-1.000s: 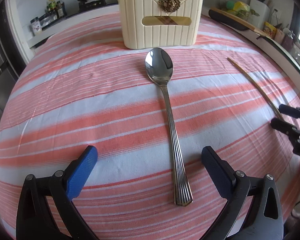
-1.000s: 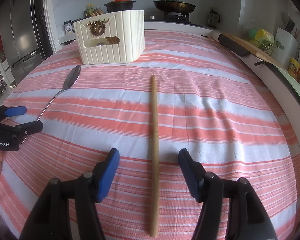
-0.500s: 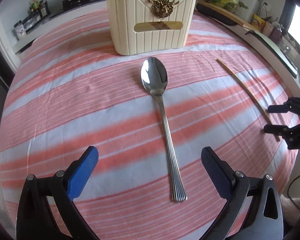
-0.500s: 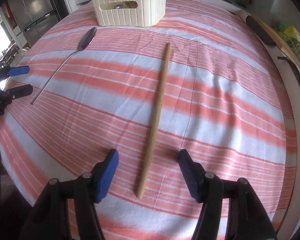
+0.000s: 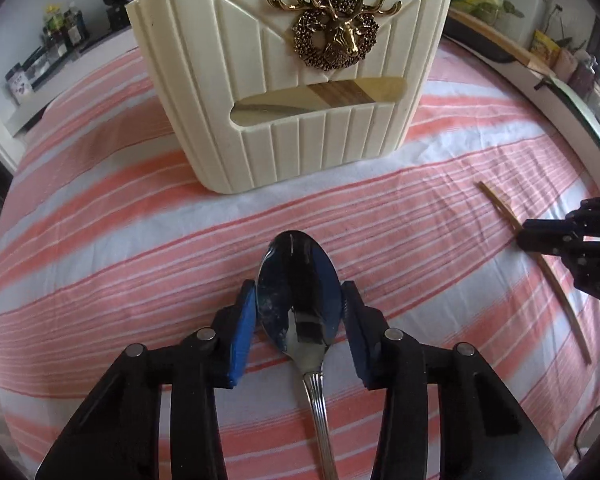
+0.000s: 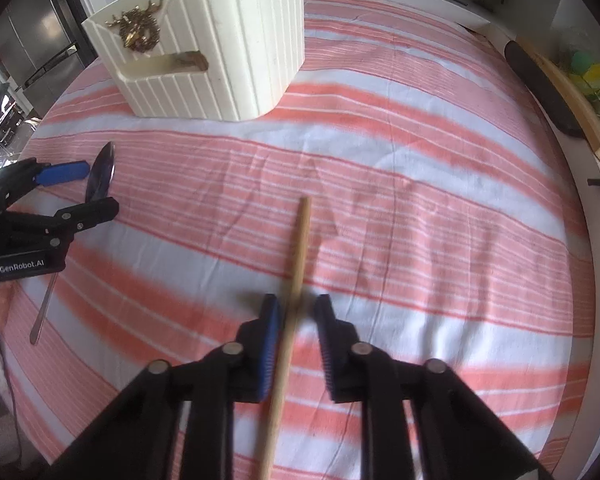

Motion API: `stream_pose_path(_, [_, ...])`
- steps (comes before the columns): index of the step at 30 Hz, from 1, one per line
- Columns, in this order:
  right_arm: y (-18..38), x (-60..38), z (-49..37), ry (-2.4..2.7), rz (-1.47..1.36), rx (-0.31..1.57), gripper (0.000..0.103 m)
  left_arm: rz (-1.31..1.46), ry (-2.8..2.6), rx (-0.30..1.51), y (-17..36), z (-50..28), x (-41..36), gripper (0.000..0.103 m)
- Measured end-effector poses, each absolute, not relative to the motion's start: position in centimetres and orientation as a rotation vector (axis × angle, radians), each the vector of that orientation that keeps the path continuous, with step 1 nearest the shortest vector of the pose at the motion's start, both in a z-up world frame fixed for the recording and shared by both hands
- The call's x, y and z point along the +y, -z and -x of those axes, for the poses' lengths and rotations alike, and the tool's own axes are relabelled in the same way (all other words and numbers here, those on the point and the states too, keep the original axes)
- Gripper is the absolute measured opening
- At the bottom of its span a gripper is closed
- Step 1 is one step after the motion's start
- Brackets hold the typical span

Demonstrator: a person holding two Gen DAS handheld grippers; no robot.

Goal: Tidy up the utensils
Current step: 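Carry the spoon and chopstick to the cream box and open both tools inside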

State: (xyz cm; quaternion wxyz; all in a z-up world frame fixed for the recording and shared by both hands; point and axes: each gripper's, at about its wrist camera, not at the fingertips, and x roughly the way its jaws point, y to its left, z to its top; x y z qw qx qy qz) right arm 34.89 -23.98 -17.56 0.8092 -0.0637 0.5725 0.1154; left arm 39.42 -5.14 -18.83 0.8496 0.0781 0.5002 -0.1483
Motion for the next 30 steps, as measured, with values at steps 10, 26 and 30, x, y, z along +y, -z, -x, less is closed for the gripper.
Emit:
stream_pose_path(10, [11.0,-25.8,-29.0,-0.276,0.012,0.934,0.007,0.01,0.336,0.762,11.8,-31.4,-0.2,0.042])
stream_pose_path(26, [2.6,-23.6,-18.5,-0.273,0.076,0.574,0.007,0.138,0.309,0.523,5.9,-23.0,4.2,0.042])
stream_pose_path(30, [2.2,-23.1,-19.2,-0.294,0.093,0.566,0.007,0.18,0.331,0.547,5.0,-23.7,5.0,0.042])
